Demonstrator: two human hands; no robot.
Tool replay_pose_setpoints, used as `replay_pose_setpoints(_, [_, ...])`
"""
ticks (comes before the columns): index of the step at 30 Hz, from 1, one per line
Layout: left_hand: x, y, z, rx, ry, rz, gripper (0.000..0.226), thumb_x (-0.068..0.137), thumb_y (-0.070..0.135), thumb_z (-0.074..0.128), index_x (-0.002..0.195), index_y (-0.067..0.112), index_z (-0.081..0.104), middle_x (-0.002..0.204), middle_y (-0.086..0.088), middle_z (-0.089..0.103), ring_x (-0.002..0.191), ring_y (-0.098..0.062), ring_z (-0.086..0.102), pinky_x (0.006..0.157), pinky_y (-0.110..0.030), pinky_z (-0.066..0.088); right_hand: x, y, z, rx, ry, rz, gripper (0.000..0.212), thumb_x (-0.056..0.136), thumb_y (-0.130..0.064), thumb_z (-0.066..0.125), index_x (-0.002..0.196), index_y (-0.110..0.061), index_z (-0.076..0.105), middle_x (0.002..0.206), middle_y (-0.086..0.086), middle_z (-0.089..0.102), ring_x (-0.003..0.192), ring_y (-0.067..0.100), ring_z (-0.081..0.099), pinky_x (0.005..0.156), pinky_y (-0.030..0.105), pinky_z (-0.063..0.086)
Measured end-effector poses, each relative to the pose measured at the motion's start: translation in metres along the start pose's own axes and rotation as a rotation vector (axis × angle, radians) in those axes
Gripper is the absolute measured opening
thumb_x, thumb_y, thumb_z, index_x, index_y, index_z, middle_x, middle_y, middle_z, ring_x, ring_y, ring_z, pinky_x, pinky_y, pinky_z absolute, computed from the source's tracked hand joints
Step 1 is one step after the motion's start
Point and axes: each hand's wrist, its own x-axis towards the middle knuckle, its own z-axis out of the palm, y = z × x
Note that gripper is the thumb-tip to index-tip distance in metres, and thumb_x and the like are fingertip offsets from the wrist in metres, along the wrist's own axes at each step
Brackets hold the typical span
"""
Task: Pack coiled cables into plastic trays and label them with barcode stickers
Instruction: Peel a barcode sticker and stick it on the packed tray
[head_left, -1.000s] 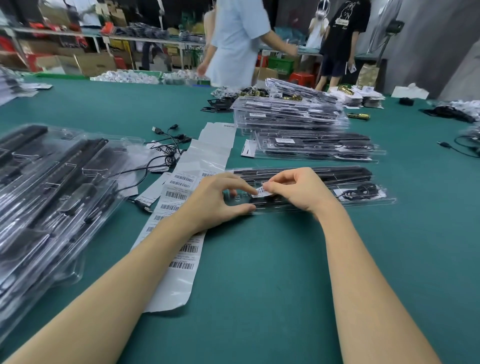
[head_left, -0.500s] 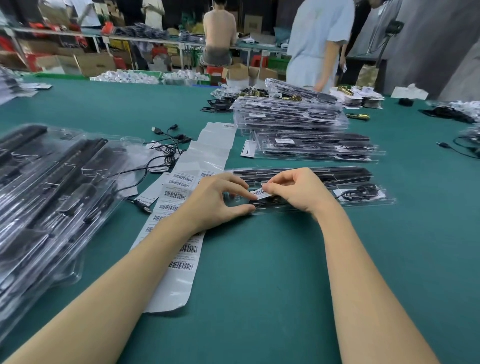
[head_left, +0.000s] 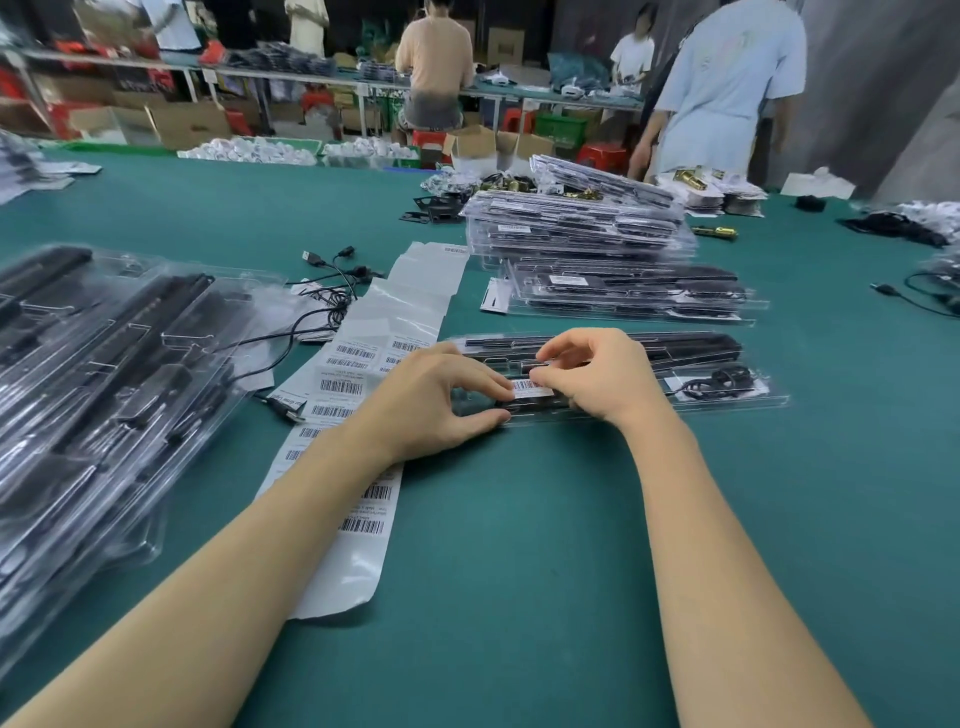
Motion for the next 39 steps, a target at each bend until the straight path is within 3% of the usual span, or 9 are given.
replay_pose_setpoints(3, [0.000,0.001,0.000,-0.013,-0.001,-0.003,0.019,0.080,0.030,0.082,0.099,0.029,0.080,0.102,0.022,0.073,0.089,-0.012,0.059,0.080,-0.033,0.052,-0.001,0.000,0.000,-0.053,0.096,-0.048,0.014,0.077,-0.040,0.080,0.085,-0.032,0.073,0.083,-0.017,0.072,0.077,-0.005,0.064,0.071,0.026,0.050])
replay_pose_setpoints(8, [0.000,0.002,-0.001,-0.017,0.005,0.001,0.021,0.080,0.028,0.083,0.100,0.028,0.080,0.102,0.020,0.074,0.086,-0.013,0.057,0.077,-0.030,0.051,-0.006,0.001,0.010,-0.270,0.114,-0.128,0.053,0.072,-0.063,0.076,0.118,-0.039,0.062,0.122,-0.007,0.058,0.123,0.019,0.046,0.101,0.040,0.041])
replay_pose_setpoints(16, [-0.001,0.005,-0.003,-0.040,0.005,-0.028,0.019,0.079,0.027,0.084,0.098,0.025,0.081,0.101,0.017,0.075,0.089,-0.008,0.057,0.071,-0.007,0.038,-0.008,0.016,0.011,-0.200,0.121,-0.126,0.030,0.090,-0.039,0.068,0.120,-0.036,0.064,0.122,-0.004,0.059,0.124,0.022,0.044,0.103,0.038,0.038])
replay_pose_setpoints(21, [0.000,0.006,-0.004,-0.027,0.010,-0.032,0.019,0.079,0.027,0.084,0.098,0.026,0.081,0.100,0.018,0.075,0.086,-0.007,0.058,0.069,-0.006,0.036,-0.012,0.015,0.008,-0.211,0.035,-0.114,0.052,0.079,-0.055,0.075,0.125,-0.039,0.059,0.127,-0.010,0.054,0.127,0.014,0.038,0.108,0.034,0.034])
replay_pose_setpoints(24, [0.000,0.008,-0.006,-0.030,-0.002,-0.056,0.014,0.078,0.026,0.085,0.091,0.026,0.082,0.095,0.016,0.076,0.086,-0.003,0.062,0.066,-0.004,0.035,-0.011,0.016,0.003,-0.177,-0.001,-0.126,0.046,0.083,-0.046,0.075,0.127,-0.039,0.059,0.126,-0.011,0.054,0.129,0.018,0.039,0.111,0.038,0.034])
replay_pose_setpoints(29, [0.009,0.012,-0.025,-0.033,-0.022,-0.344,0.014,0.081,0.035,0.079,0.075,0.023,0.077,0.071,0.011,0.073,0.068,0.001,0.066,0.066,-0.016,0.048,-0.011,0.017,0.002,-0.135,0.027,-0.115,0.045,0.084,-0.047,0.073,0.127,-0.037,0.060,0.119,-0.014,0.054,0.125,0.012,0.040,0.107,0.035,0.036])
replay_pose_setpoints(31, [0.015,0.015,-0.033,0.007,-0.104,-0.512,0.022,0.083,0.047,0.074,0.083,0.025,0.070,0.081,0.010,0.072,0.078,-0.004,0.068,0.072,-0.022,0.052,-0.011,0.015,0.005,-0.167,0.031,-0.093,0.051,0.080,-0.052,0.075,0.127,-0.038,0.060,0.123,-0.011,0.056,0.125,0.012,0.039,0.105,0.034,0.036])
replay_pose_setpoints(34, [0.020,0.018,-0.036,-0.029,-0.154,-0.700,0.032,0.087,0.054,0.065,0.095,0.023,0.064,0.091,0.001,0.072,0.086,-0.017,0.071,0.087,-0.035,0.055,-0.009,0.015,0.004,-0.123,0.026,-0.100,0.039,0.089,-0.031,0.069,0.127,-0.037,0.060,0.123,-0.007,0.057,0.127,0.018,0.041,0.104,0.034,0.035])
replay_pose_setpoints(39, [0.029,0.027,-0.048,-0.469,-0.126,-0.928,0.043,0.098,0.042,0.058,0.123,0.008,0.053,0.104,-0.015,0.068,0.077,-0.023,0.076,0.095,-0.040,0.056,-0.009,0.016,0.006,-0.063,0.055,-0.062,0.030,0.096,-0.024,0.055,0.122,-0.034,0.062,0.114,-0.011,0.058,0.123,0.017,0.044,0.101,0.036,0.040])
